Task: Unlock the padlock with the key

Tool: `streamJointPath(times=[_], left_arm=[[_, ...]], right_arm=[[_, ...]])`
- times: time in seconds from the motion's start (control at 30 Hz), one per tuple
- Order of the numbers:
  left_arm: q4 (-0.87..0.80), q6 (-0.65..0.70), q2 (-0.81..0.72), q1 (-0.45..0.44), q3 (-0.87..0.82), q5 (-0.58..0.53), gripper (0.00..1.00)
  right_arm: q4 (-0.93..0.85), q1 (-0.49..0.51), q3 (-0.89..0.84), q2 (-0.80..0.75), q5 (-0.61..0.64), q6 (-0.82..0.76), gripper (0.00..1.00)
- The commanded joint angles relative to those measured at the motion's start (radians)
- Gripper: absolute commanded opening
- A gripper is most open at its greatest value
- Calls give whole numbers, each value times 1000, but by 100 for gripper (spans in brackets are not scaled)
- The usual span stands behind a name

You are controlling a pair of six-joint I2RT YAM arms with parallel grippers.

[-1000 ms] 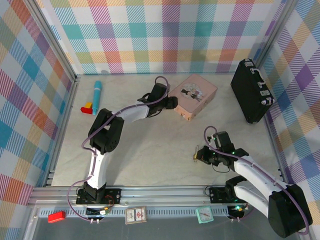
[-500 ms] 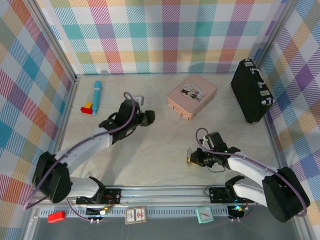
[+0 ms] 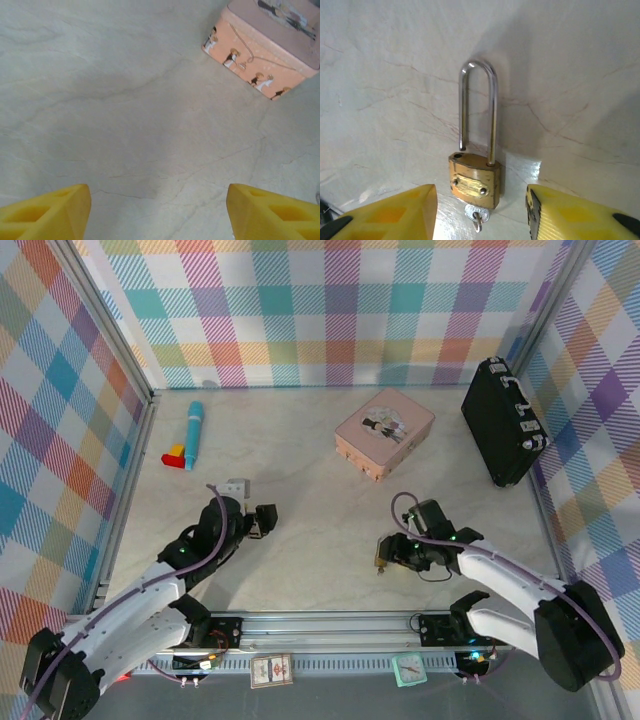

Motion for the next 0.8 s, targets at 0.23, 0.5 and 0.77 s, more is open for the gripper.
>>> streamJointPath(times=[0.23, 0.5, 0.77], left_arm=[[-11, 153, -49, 25, -38, -554, 100], [385, 360, 128, 101, -75, -542, 100], [609, 381, 452, 244, -24, -423, 100]], right_arm=[[-163, 1, 226, -176, 644, -247, 83], [304, -68, 111, -148, 856, -544, 100], [509, -195, 142, 149, 811, -647, 99]])
